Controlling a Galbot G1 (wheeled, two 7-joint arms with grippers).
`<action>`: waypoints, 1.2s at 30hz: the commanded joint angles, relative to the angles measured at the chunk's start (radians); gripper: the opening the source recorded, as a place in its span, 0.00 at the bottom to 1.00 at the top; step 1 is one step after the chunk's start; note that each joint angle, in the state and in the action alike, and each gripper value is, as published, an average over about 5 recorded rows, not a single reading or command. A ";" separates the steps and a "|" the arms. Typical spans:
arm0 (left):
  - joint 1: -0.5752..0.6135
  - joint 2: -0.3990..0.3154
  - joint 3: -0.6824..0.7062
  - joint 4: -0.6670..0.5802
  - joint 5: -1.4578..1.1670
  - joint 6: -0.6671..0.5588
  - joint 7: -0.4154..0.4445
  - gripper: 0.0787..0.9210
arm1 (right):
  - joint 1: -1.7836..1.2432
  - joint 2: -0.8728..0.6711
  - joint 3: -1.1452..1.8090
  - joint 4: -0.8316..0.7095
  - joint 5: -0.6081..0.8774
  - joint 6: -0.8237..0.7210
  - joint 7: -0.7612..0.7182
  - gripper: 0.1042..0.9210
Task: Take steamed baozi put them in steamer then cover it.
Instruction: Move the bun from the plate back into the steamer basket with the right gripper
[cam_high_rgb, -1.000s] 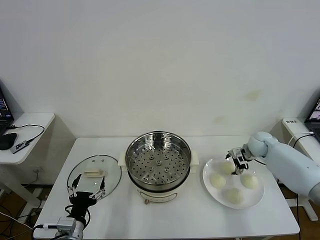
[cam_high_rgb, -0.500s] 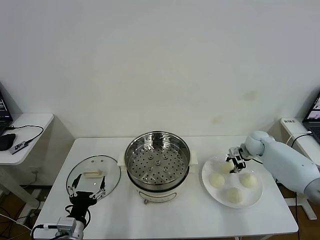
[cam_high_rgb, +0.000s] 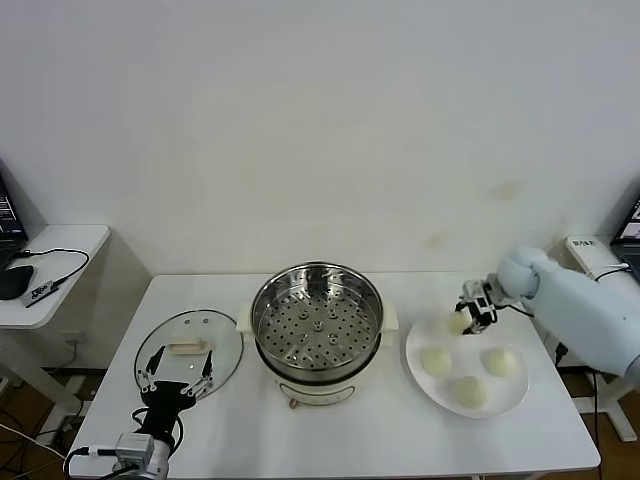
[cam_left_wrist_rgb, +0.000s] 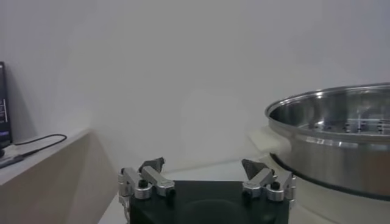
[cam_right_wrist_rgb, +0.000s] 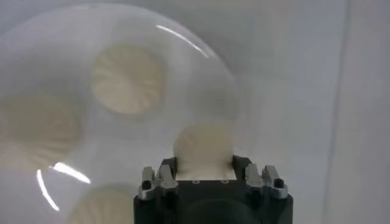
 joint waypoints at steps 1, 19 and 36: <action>0.000 0.001 0.000 0.000 0.000 0.000 0.001 0.88 | 0.261 -0.023 -0.152 0.087 0.136 -0.020 -0.006 0.58; -0.018 0.015 -0.008 0.006 -0.029 0.001 0.002 0.88 | 0.499 0.334 -0.384 0.130 0.380 0.001 0.078 0.58; -0.011 0.000 -0.037 0.002 -0.038 -0.003 0.004 0.88 | 0.394 0.542 -0.488 0.044 0.148 0.290 0.161 0.58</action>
